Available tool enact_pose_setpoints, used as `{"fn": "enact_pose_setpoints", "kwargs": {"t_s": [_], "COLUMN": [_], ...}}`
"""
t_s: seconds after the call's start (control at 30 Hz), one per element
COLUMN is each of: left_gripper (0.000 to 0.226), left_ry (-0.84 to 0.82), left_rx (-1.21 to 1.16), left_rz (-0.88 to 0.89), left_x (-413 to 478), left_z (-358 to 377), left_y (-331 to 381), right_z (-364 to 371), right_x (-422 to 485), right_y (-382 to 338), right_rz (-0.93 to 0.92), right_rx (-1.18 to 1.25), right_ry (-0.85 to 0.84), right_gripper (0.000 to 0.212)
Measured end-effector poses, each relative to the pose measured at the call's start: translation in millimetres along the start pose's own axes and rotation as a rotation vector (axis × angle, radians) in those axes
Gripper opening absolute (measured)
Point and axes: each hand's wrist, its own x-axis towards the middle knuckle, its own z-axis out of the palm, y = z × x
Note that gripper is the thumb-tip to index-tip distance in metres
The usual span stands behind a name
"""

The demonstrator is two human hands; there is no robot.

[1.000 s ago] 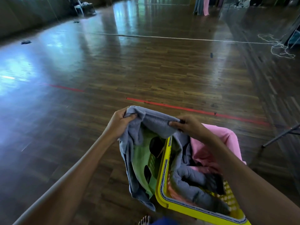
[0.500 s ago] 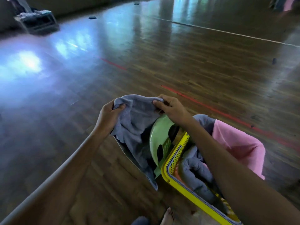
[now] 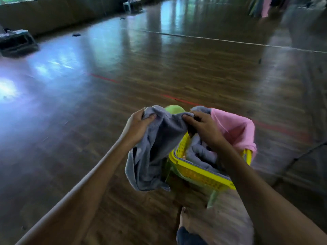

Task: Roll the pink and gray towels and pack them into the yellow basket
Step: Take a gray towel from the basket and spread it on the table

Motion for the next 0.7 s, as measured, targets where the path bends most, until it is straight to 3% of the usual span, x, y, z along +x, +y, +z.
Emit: {"fn": "enact_pose_setpoints", "kwargs": {"t_s": [0.17, 0.23, 0.4, 0.47, 0.7], "left_gripper": [0.005, 0.015, 0.016, 0.019, 0.008], "left_ry": [-0.219, -0.298, -0.5, -0.583, -0.671], "left_rx": [-0.065, -0.078, -0.107, -0.115, -0.089], "left_rz": [0.058, 0.092, 0.17, 0.184, 0.231], "left_x": [-25.4, -33.5, -45.4, -41.9, 15.7], "left_z": [94.5, 137.7, 256.7, 308.6, 494.2], "left_y": [33.6, 50.9, 105.0, 128.7, 205.9], "right_z": [-67.2, -103.6, -209.4, -258.8, -460.2], "right_x": [-86.7, -115.2, -170.4, -184.2, -187.5], "right_y": [-0.7, -3.8, -6.6, -2.7, 25.4], "right_rz": [0.121, 0.098, 0.04, 0.044, 0.086], "right_rx": [0.055, 0.012, -0.033, -0.056, -0.13], "right_ry": [0.223, 0.357, 0.581, 0.642, 0.741], "right_gripper": [0.023, 0.027, 0.028, 0.038, 0.028]}}
